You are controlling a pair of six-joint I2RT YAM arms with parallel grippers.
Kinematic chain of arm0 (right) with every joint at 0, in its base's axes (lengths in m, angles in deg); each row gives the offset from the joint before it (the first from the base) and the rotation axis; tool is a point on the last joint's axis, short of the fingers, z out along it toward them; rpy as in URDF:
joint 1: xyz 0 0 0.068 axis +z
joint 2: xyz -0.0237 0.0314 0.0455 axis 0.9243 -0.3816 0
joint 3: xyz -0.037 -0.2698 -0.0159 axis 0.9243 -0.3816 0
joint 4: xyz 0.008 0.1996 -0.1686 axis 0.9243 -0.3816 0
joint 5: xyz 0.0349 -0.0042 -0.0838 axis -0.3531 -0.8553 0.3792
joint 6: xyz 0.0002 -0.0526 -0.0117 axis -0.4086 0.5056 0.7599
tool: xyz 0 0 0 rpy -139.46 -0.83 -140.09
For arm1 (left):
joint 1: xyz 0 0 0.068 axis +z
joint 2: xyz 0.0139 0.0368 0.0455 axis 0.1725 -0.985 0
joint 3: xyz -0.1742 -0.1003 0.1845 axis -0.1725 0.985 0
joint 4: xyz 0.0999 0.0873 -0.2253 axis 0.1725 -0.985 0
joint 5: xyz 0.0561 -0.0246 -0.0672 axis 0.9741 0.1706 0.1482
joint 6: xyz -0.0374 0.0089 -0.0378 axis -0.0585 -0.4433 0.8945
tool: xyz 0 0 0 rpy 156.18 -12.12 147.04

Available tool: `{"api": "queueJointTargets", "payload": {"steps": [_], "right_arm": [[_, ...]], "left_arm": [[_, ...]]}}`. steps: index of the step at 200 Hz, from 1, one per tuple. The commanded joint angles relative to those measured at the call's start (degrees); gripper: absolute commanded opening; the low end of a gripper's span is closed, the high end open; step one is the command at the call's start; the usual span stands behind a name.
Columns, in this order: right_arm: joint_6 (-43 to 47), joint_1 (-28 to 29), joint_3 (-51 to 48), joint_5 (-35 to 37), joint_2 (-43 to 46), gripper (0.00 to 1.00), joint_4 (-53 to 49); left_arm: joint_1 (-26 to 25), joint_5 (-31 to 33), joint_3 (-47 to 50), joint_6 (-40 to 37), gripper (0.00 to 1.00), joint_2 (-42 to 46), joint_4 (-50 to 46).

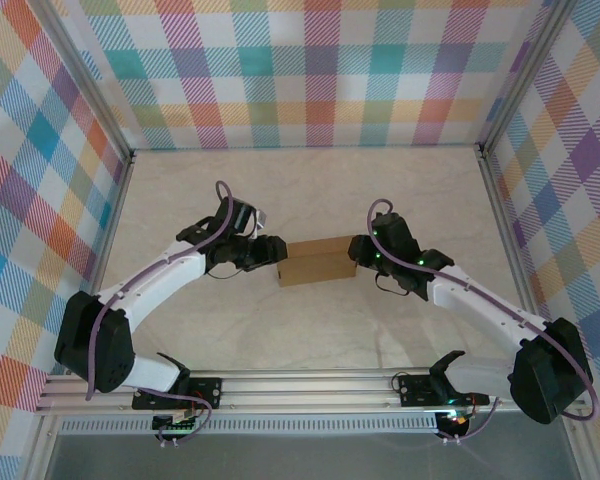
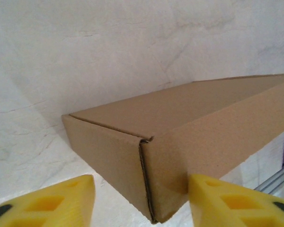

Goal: Fold the paper box

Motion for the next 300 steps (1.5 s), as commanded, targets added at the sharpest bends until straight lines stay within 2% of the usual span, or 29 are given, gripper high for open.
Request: {"api": "queueJointTargets", "payload": {"steps": [1,36,61,70,99,126,150,180,195,201,211,228,242,274,290,300], "right_arm": [[1.54,0.05,2.71,-1.37,1.14,0.48,-1.64],[2.31,-0.07,4.18,-0.66,0.42,0.68,-0.7],[2.74,-0.7,5.87,-0.85,-2.4,0.69,-0.17],[2.78,-0.88,6.25,-0.82,-3.48,0.65,0.28],[2.38,-1.48,5.9,-1.68,-5.77,0.45,0.63],[1.97,-1.7,4.44,-1.87,-6.31,0.28,1.06],[1.73,-1.76,3.5,-2.04,-6.14,0.14,0.75],[1.8,-1.81,3.51,-2.37,-5.63,0.07,0.48],[2.02,-1.77,4.08,-2.67,-5.43,0.09,0.56],[2.09,-1.79,4.44,-2.82,-5.28,0.13,0.47],[2.16,-1.85,4.97,-3.16,-4.96,0.27,0.4],[2.24,-1.78,5.38,-3.12,-3.98,0.4,0.73],[2.24,-1.81,5.53,-2.56,-2.91,0.53,0.66],[2.93,-2.49,5.04,-1.51,-0.07,0.75,0.0],[4.1,-3.2,4.39,-1.89,1.6,0.81,-0.73],[4.98,-3.49,3.71,-1.57,2.98,0.84,-1.2]], "left_arm": [[0.62,2.11,-3.19,-1.17,0.61,-1.05,-6.76],[0.61,1.55,-6.23,-0.7,0.73,-0.44,-6.78],[0.7,1.97,-6.05,-0.71,0.75,-0.45,-6.76],[0.83,2.43,-5.51,-0.73,0.7,-0.66,-6.8],[1.14,2.42,-2.8,-0.37,0.41,-1.12,-6.0],[1.35,2.35,-0.72,-0.23,0.25,-1.81,-5.54],[1.31,2.09,0.64,-0.35,0.16,-2.4,-5.17],[1.31,2.68,1.19,-0.92,0.13,-2.23,-5.74],[1.31,2.86,0.59,-1.26,0.21,-1.7,-5.28],[1.31,3.14,-0.06,-1.66,0.3,-1.32,-5.33],[1.31,4.37,-1.47,-2.55,0.47,-0.54,-5.44],[1.22,7.34,-4.09,-5.57,0.8,1.24,-5.24],[1.22,8.88,-6.86,-10.59,0.99,2.1,-5.07],[1.16,6.17,-14.22,-27.98,1.0,0.65,-5.57],[0.67,4.07,-18.73,-36.98,1.0,-1.92,-8.46],[0.01,1.44,-20.83,-45.54,1.0,-3.42,-10.7]]}}
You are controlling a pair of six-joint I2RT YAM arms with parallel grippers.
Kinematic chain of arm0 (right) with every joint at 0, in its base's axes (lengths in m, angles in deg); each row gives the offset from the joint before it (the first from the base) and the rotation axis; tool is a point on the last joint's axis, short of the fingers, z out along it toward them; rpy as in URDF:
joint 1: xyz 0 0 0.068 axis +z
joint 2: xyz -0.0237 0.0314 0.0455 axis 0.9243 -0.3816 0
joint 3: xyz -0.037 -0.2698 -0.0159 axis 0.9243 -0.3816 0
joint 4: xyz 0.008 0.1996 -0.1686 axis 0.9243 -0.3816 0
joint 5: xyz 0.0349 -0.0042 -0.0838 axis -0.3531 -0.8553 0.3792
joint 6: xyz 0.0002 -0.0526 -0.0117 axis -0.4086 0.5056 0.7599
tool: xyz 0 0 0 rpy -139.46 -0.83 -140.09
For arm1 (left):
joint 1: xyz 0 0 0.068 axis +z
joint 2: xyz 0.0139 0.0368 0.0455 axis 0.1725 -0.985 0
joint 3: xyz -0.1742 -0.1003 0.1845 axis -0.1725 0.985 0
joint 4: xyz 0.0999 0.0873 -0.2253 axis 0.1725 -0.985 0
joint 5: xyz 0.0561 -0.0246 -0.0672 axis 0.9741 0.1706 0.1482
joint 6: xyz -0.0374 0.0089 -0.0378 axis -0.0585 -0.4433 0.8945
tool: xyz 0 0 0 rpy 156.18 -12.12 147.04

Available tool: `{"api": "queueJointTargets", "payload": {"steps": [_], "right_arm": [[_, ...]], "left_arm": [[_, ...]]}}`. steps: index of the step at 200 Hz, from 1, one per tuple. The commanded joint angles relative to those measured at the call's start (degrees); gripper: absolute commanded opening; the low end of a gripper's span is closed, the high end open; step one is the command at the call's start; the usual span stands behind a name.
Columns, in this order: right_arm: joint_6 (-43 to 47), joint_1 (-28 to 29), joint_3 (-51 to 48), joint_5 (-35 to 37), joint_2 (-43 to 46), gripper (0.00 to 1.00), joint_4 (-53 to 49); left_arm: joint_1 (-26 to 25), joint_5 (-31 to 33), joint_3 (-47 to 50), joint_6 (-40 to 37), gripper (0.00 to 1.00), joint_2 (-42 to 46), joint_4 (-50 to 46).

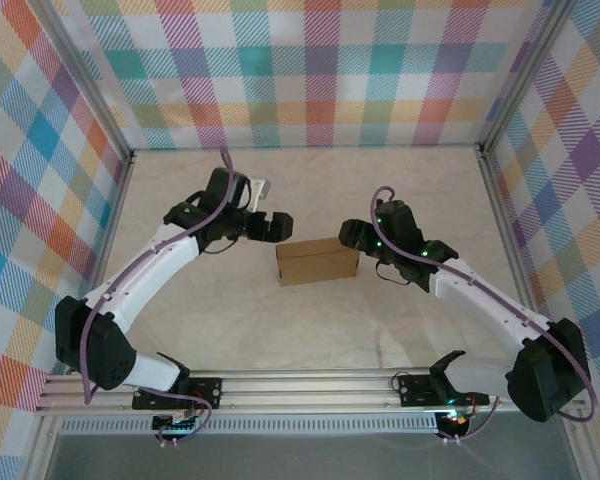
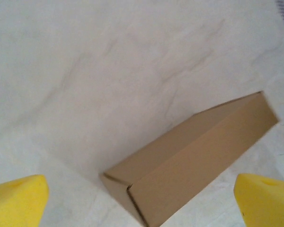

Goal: Fold the paper box

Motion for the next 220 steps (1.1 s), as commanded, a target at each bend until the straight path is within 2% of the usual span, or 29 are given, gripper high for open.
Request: {"api": "queueJointTargets", "payload": {"steps": [1,17,34,75,99,129,158,171,185,209,220], "right_arm": [[2.18,-1.04,-1.15,0.52,3.23,0.84,-1.5],[3.44,-1.89,-2.97,0.85,6.17,0.88,-2.02],[4.25,-2.91,-5.05,1.15,9.61,0.89,-3.03],[6.35,-4.21,-7.78,1.94,16.79,0.9,-9.82],[5.53,-4.48,-9.48,2.5,19.68,0.9,-10.31],[4.94,-4.59,-10.33,2.35,20.35,0.91,-9.48],[5.56,-4.65,-10.04,2.25,19.26,0.9,-8.99],[5.72,-4.7,-9.93,2.09,18.79,0.91,-8.72],[5.87,-4.65,-9.74,1.93,18.35,0.91,-8.62],[5.89,-4.65,-9.8,1.9,17.85,0.9,-8.36],[5.87,-4.65,-9.9,1.84,17.8,0.9,-8.18]], "left_arm": [[-0.92,-4.82,-5.12,-21.45,1.0,-2.61,-4.83],[-2.76,-9.52,-6.3,-34.51,1.0,-4.2,-7.39],[-4.79,-9.87,-7.33,-46.72,0.99,-6.42,-10.95],[-6.6,-6.94,-13.48,-61.08,0.93,-13.95,-18.88],[-6.6,-4.01,-17.53,-63.44,0.91,-19.03,-22.41],[-7.01,-3.58,-21.94,-63.79,0.87,-24.71,-27.59],[-7.88,-2.14,-22.22,-63.48,0.68,-26.08,-27.28],[-8.0,-2.5,-22.38,-63.24,0.66,-26.06,-26.9],[-8.14,-2.72,-22.7,-63.22,0.58,-25.83,-26.82],[-8.44,-1.94,-22.32,-63.3,0.56,-25.16,-26.73],[-8.69,-1.29,-21.98,-63.39,0.52,-24.63,-26.34]]}}
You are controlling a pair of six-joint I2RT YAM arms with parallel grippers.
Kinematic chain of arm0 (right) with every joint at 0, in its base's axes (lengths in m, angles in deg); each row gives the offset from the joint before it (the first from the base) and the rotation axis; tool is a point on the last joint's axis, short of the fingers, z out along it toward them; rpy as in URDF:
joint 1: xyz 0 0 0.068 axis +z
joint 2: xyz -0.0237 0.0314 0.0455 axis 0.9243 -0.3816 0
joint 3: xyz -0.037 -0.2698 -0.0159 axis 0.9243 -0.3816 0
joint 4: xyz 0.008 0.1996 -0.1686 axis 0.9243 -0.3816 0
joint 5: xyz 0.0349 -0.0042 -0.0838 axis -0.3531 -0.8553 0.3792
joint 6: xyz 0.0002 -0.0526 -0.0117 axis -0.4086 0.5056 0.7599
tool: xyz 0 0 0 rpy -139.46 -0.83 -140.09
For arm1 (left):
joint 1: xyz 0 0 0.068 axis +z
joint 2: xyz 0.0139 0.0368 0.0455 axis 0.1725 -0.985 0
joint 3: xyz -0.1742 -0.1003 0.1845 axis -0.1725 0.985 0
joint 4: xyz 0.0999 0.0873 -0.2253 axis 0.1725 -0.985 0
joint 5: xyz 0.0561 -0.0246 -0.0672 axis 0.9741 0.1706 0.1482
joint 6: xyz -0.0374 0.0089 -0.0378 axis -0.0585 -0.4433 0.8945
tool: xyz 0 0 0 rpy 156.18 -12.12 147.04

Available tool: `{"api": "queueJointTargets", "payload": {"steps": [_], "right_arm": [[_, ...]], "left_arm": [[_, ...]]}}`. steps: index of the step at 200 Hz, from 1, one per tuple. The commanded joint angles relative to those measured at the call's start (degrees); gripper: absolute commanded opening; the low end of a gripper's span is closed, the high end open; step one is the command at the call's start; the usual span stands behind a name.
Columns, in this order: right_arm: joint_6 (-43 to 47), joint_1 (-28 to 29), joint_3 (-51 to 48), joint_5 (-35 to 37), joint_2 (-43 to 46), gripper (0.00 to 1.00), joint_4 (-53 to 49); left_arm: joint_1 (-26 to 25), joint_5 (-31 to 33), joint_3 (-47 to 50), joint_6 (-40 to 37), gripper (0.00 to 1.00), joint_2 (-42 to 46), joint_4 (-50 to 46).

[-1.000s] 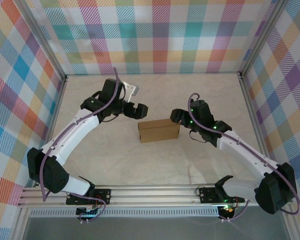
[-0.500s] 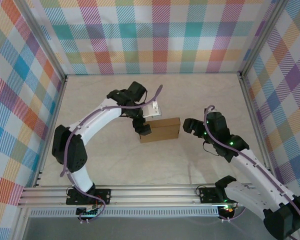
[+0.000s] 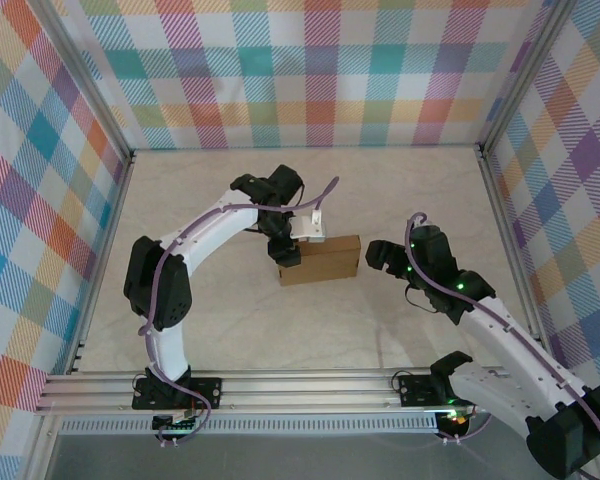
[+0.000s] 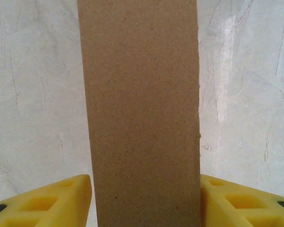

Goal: Fold the paper box

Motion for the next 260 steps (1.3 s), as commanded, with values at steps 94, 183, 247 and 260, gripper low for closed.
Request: {"api": "queueJointTargets", "payload": {"steps": [94,183,247,260], "right_arm": [[1.26,-0.37,0.16,-0.03,-1.37,0.89,1.67],[1.29,-0.49,-0.71,-0.66,-2.84,0.89,3.7],[0.55,-0.61,-2.34,0.01,-0.9,0.89,3.35],[0.38,-0.7,-2.52,0.11,-0.54,0.89,3.1]], "left_arm": [[-4.39,14.73,13.35,-4.42,0.4,12.51,22.5],[-6.74,34.27,36.96,-17.72,0.4,9.5,72.04],[-6.63,38.87,42.42,-18.82,0.44,0.77,87.59],[-6.7,39.72,42.86,-18.28,0.45,-0.94,89.1]]}}
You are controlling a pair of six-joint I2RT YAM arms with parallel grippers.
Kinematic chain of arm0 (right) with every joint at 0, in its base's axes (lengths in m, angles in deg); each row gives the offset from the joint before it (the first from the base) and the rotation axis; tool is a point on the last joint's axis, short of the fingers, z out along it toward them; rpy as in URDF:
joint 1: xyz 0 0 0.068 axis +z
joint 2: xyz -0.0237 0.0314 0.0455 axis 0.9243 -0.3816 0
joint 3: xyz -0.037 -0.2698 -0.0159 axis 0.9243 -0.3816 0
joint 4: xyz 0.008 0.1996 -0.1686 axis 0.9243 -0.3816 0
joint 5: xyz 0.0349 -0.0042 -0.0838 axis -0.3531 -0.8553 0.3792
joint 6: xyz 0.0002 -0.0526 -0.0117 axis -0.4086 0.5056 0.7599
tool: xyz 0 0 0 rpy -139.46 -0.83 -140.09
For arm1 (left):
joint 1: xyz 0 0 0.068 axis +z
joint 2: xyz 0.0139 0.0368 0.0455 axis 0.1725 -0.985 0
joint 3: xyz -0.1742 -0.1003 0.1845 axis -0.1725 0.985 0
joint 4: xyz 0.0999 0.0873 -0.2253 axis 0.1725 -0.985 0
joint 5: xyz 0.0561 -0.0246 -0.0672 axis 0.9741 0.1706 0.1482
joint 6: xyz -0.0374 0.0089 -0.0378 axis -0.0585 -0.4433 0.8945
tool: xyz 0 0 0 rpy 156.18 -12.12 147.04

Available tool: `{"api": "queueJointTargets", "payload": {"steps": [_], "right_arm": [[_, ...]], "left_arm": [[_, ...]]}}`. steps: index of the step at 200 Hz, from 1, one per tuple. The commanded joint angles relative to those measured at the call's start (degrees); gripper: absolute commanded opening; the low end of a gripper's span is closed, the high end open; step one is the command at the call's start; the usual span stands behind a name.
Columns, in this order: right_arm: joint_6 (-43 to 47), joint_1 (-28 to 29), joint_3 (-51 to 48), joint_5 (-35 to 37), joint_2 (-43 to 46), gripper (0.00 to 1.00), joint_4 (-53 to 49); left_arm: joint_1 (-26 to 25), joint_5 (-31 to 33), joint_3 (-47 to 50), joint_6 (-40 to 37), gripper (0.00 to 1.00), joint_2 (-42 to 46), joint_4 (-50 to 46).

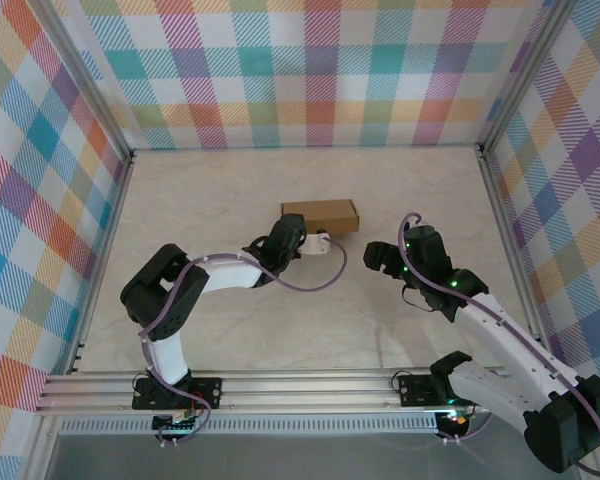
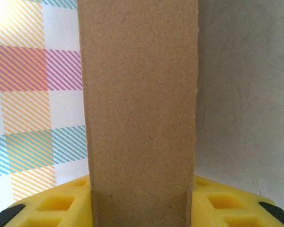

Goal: Fold the paper box

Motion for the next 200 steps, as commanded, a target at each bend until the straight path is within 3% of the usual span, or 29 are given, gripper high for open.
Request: {"api": "queueJointTargets", "payload": {"steps": [1,18,32,75,101,132,154,176,200], "right_arm": [[-0.14,-0.62,-0.8,0.3,1.47,0.89,0.45],[-0.23,-0.66,-0.85,0.39,1.86,0.88,0.13],[-0.23,-0.65,-0.82,0.57,2.09,0.88,-0.04],[-1.05,-1.07,-0.8,-0.22,1.55,0.88,0.65],[-0.53,-1.33,-1.12,-0.03,1.37,0.9,1.95],[3.86,-3.05,-1.51,0.16,-0.4,1.0,6.51],[10.23,-5.05,-2.18,1.0,-2.67,1.0,11.73],[18.59,-7.99,-4.55,2.79,-4.33,1.0,20.81],[26.69,-11.72,-7.95,5.45,-8.72,1.0,31.01]], "left_arm": [[-0.17,2.09,2.1,-0.04,0.46,-3.59,5.26],[-0.1,2.3,2.8,0.84,0.49,-4.13,6.29],[-0.03,2.12,2.69,1.64,0.67,-3.87,5.46],[0.18,0.68,1.72,4.81,0.86,-2.08,0.14],[0.12,-1.55,3.5,13.01,1.0,4.01,-4.75],[2.39,-8.74,5.64,31.44,1.0,16.05,-11.67],[6.27,-12.22,10.25,44.16,1.0,24.28,-10.35],[10.84,-10.12,15.46,54.13,1.0,30.05,-7.33],[15.76,-5.02,19.16,59.63,1.0,33.49,-7.01]]}}
